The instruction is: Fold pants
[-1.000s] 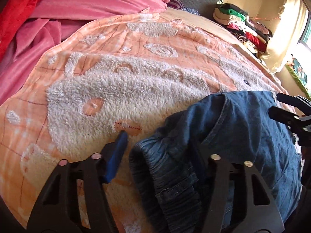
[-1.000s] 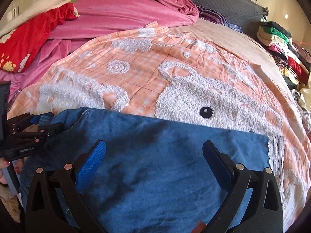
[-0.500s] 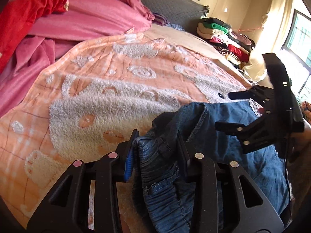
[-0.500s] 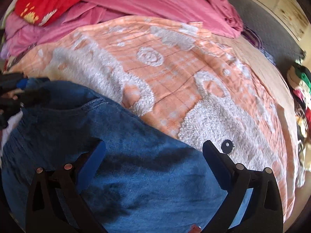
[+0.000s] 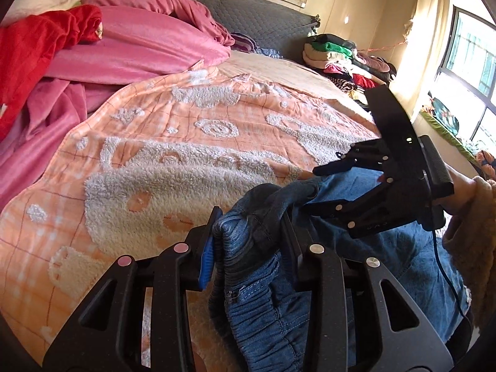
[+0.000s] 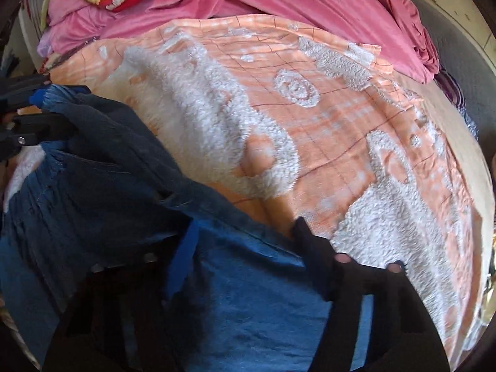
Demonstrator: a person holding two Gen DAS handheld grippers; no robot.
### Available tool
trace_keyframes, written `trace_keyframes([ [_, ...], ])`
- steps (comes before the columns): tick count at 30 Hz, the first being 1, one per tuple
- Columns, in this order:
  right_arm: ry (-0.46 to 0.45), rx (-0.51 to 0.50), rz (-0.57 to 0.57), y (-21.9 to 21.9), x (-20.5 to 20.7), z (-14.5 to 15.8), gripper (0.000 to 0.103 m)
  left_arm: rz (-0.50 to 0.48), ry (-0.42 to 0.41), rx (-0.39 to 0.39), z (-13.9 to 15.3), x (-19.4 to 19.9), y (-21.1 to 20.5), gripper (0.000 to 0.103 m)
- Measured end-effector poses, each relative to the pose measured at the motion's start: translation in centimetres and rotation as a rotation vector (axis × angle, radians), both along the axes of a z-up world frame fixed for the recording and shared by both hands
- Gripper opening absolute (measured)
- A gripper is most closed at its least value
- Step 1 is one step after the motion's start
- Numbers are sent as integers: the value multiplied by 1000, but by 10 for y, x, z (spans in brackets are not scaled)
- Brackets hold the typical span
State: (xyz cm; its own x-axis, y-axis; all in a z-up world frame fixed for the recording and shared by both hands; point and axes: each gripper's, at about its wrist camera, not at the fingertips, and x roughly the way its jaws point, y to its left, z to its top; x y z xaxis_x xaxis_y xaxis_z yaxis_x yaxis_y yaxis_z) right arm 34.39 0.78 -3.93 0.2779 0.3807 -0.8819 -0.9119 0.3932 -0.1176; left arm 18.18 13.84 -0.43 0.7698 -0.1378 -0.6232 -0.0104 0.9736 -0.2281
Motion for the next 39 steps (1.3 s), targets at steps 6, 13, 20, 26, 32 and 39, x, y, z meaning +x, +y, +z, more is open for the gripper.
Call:
trace_keyframes([
  [6,-25,98,-95,-24,-23,21,14,15,-2,33,1,-4,0,27],
  [13,-56,238,-211,-63,-70,52,14,-3,-35,75,8,-22,-12,28],
  [20,-46,325,-273,-92,-119,65,14,-9,-87,138,22,-50,-34,28],
  [26,-26,372,-302,-117,-169,71,14,-47,-111,99,29,-84,-44,28],
  [32,-9,389,-307,-128,-217,65,14,-71,-78,79,24,-116,-50,28],
  [39,36,411,-329,-133,-252,53,14,-100,-21,73,9,-147,-52,30],
])
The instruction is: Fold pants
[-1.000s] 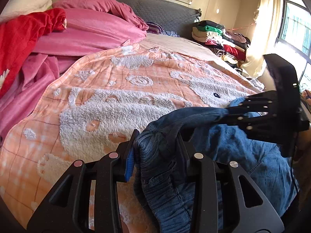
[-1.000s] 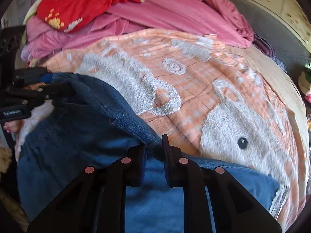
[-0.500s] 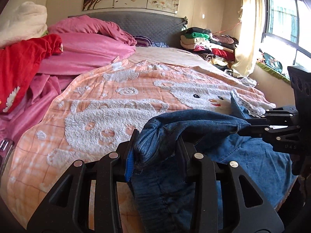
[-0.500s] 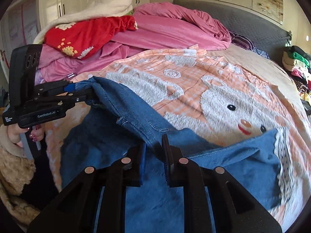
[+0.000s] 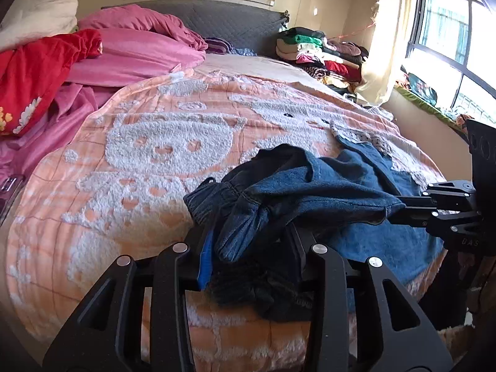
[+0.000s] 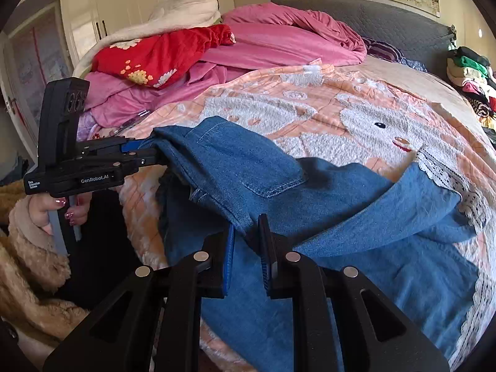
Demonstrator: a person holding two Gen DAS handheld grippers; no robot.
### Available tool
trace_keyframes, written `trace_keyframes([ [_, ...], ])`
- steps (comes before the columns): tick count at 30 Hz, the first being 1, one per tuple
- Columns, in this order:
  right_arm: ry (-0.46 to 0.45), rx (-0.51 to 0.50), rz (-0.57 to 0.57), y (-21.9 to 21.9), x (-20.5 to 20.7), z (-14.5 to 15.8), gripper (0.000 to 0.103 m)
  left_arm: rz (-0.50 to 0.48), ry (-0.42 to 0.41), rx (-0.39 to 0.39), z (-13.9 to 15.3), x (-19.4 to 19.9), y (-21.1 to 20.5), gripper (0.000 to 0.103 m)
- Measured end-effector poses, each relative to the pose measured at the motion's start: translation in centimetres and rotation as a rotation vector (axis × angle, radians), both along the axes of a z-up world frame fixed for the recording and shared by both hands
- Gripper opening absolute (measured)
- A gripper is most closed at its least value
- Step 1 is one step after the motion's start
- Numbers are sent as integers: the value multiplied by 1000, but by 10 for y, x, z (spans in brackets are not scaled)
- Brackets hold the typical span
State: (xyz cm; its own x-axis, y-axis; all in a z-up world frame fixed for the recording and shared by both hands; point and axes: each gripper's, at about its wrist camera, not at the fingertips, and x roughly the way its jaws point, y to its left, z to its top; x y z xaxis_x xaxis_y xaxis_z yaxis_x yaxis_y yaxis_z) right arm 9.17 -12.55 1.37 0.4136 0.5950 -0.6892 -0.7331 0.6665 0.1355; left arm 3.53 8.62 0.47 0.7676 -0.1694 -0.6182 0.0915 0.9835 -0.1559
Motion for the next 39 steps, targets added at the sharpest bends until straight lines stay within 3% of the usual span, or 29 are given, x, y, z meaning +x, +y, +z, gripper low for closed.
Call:
trace_keyframes([
  [9,42,-29,-10,5,-25,-25,14,-14,39,111,-15,-16,-10,35],
  [13,91,-40,-14,8,-30,-40,15,-22,88,146,-25,-15,-9,43],
  [22,110,-31,6,8,-36,-44,17,3,114,61,-24,-31,11,44],
  [29,136,-44,22,13,-41,-54,17,47,63,-20,5,-48,26,44],
  [34,156,-33,19,14,-43,-57,21,-11,29,-45,22,-36,6,44],
  [39,158,-25,15,14,-44,-55,26,-91,58,-35,11,-12,-27,44],
])
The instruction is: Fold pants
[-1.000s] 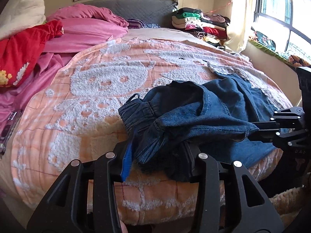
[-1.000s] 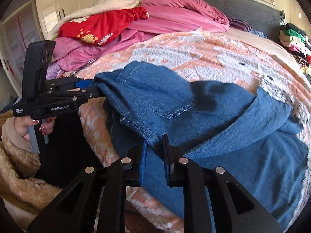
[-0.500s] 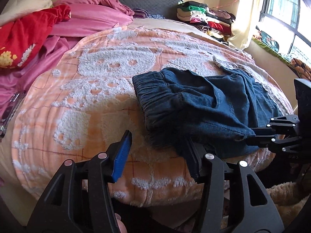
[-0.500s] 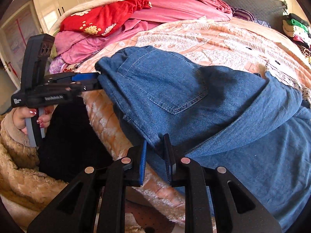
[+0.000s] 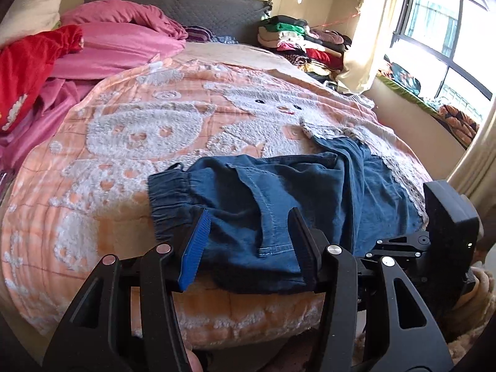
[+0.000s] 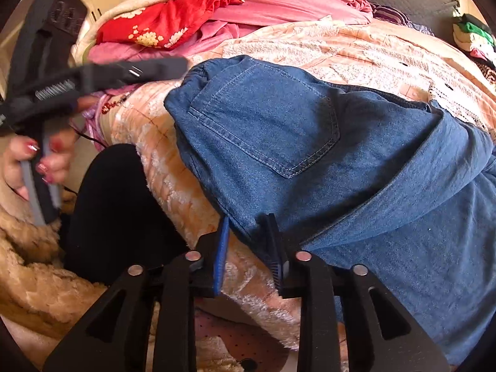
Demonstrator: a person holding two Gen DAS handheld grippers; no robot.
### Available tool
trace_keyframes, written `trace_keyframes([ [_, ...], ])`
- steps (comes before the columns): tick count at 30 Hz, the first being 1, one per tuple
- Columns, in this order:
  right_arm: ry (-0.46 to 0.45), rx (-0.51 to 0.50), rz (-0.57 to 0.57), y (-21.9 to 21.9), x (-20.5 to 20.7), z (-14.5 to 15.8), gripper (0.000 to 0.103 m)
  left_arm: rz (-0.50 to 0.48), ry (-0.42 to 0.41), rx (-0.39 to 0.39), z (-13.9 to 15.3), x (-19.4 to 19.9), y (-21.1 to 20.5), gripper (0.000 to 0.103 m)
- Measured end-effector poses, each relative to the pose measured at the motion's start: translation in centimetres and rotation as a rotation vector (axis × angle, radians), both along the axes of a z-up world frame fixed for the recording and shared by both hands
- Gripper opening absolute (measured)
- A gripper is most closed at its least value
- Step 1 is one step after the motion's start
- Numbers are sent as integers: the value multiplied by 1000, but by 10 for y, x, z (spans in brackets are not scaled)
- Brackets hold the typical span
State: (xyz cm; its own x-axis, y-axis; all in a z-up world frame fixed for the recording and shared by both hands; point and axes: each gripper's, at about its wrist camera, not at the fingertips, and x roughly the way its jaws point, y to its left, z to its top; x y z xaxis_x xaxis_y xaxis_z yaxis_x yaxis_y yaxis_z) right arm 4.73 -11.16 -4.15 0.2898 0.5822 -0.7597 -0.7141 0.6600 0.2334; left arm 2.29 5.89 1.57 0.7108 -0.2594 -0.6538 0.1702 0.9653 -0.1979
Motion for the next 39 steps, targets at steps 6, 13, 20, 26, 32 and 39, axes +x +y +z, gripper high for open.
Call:
trace_keyframes([
  [6,50,73,-37,-16,0,9,26,27,77,172,-35,14,-20,44],
  [13,-20,105,-106,-30,-1,35,34,24,78,175,-42,10,-10,44],
  [20,-67,50,-113,-15,23,35,45,28,74,182,-42,9,-11,44],
  [26,-32,-49,-147,-2,38,10,49,33,74,178,-42,8,-11,44],
  [32,18,-27,-168,-4,44,-6,51,31,74,176,-43,9,-11,44],
  [39,16,-4,-185,-17,37,10,52,44,69,153,-40,6,-10,44],
])
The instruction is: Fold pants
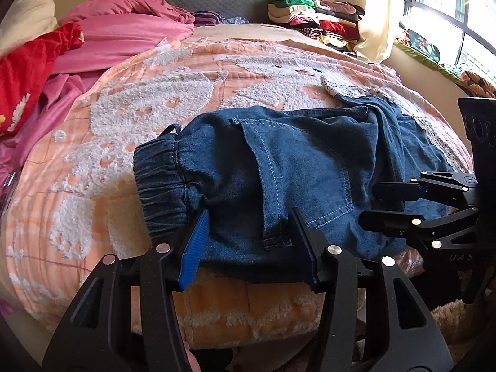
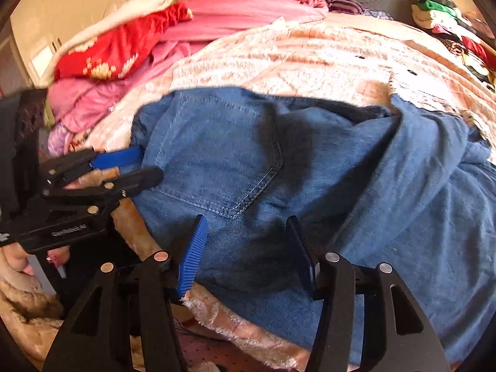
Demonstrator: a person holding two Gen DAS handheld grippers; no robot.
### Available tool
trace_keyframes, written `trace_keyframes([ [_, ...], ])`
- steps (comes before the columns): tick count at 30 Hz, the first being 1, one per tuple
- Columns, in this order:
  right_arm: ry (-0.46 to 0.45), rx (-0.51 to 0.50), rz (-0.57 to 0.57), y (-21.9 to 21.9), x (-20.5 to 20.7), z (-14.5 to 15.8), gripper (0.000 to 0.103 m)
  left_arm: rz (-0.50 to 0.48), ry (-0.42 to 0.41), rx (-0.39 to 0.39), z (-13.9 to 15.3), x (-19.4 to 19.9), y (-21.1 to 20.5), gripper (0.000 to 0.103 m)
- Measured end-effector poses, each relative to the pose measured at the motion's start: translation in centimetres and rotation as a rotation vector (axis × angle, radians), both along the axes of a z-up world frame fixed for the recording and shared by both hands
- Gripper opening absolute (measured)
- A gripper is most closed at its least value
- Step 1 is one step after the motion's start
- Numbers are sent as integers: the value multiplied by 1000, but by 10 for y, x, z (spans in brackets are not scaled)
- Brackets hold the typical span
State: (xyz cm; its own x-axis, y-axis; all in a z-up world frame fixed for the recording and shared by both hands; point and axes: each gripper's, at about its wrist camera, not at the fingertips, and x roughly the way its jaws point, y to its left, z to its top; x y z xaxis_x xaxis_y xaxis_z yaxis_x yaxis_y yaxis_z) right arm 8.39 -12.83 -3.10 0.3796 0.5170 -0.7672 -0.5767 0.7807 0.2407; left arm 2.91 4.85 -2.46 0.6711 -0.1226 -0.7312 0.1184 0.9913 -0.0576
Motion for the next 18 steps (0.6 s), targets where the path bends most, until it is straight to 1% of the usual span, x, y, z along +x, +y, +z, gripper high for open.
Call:
trace_keyframes([
  [2,-11,22,-21,-8,-2,9,57,7,3,-22,3,-1,2,44],
  [7,-44,42,-60,-26,-6,27,57,16,-12,-18,13,-7,-2,45],
  [10,-64,48,-90,-38,-6,36,57,13,-27,-21,20,-10,-5,49],
  [15,-81,55,-135,-56,-3,43,57,15,-40,-7,29,-13,-10,53],
  [18,-89,56,-156,-64,-2,46,57,16,-49,-5,33,-15,-12,54],
])
